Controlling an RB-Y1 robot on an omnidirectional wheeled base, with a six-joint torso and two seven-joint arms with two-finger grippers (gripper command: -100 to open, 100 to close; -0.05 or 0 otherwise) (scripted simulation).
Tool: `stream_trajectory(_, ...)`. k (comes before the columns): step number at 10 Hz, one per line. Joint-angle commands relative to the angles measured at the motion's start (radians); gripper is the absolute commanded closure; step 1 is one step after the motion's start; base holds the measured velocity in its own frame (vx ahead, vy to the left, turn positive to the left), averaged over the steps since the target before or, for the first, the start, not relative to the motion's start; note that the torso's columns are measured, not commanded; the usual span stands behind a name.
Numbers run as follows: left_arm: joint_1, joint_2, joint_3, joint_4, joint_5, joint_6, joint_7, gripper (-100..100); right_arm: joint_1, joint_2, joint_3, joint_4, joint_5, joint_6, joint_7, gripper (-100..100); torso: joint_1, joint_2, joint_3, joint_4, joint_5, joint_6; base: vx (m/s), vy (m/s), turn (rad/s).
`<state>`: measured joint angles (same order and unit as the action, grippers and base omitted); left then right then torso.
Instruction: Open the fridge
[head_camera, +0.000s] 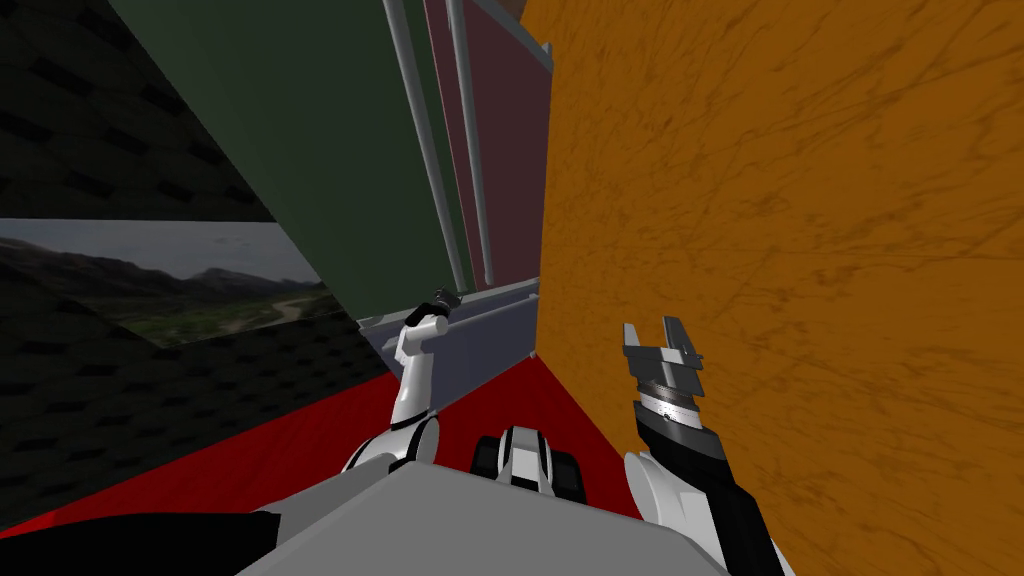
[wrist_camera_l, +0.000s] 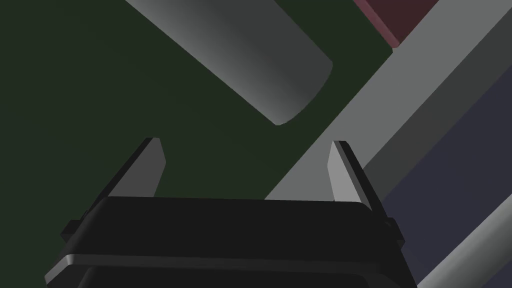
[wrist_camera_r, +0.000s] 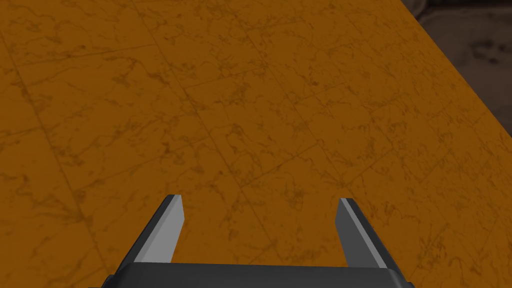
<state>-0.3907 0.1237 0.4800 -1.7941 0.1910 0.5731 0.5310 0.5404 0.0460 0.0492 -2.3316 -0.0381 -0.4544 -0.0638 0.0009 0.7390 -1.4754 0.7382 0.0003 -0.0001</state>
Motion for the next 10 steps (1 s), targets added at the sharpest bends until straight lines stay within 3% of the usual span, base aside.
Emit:
stream_trajectory(1,-0.052,0.011,0.031,0.032,0.019,0.055,0.026,-100,0.000,0.000,0.000,0.000,0.000,0.000,0.000,0,0.001,0.001,0.000,0.000,0.000,0.000,0.034,-0.105,-0.011)
stream_trajectory(3,-0.057,0.011,0.033,0.035,0.018,0.057,0.027,-100,0.000,0.000,0.000,0.000,0.000,0.000,0.000,0,0.000,-0.001,-0.001,0.000,0.000,0.000,0.037,-0.068,-0.003)
stream_trajectory(4,-0.079,0.048,0.061,0.086,0.043,0.038,0.003,-100,0.000,0.000,0.000,0.000,0.000,0.000,0.000,0,0.002,0.000,0.000,0.000,0.001,0.000,-0.028,-0.021,-0.173)
stream_trajectory(5,-0.079,0.048,0.061,0.098,0.043,0.038,0.003,-100,0.000,0.000,0.000,0.000,0.000,0.000,0.000,0,0.002,0.002,0.001,0.001,0.001,0.000,-0.053,-0.020,-0.100)
stream_trajectory(6,-0.099,0.085,0.088,0.131,0.066,0.015,-0.023,-100,0.000,0.000,0.000,0.000,0.000,0.000,0.000,0,0.001,0.002,0.001,0.001,0.000,0.000,-0.076,-0.028,-0.189)
stream_trajectory(7,-0.099,0.085,0.088,0.160,0.066,0.015,-0.023,-100,0.000,0.000,0.000,0.000,0.000,0.000,0.000,0,-0.001,0.002,0.001,0.001,0.000,0.001,-0.057,-0.023,-0.092)
stream_trajectory(8,-0.120,0.121,0.114,0.195,0.090,-0.007,-0.049,-100,0.000,0.000,0.000,0.000,0.000,0.000,0.000,0,-0.001,-0.001,0.000,0.000,0.000,0.000,-0.057,-0.031,-0.187)
stream_trajectory(9,-0.120,0.121,0.114,0.222,0.090,-0.007,-0.049,-100,0.000,0.000,0.000,0.000,0.000,0.000,0.000,0,-0.002,-0.002,-0.001,0.000,-0.001,0.001,-0.054,-0.021,-0.064)
stream_trajectory(10,-0.140,0.158,0.141,0.272,0.113,-0.030,-0.075,-100,0.000,0.000,0.000,0.000,0.000,0.000,0.000,0,-0.001,-0.003,-0.002,-0.001,-0.001,0.001,-0.060,-0.022,-0.182)
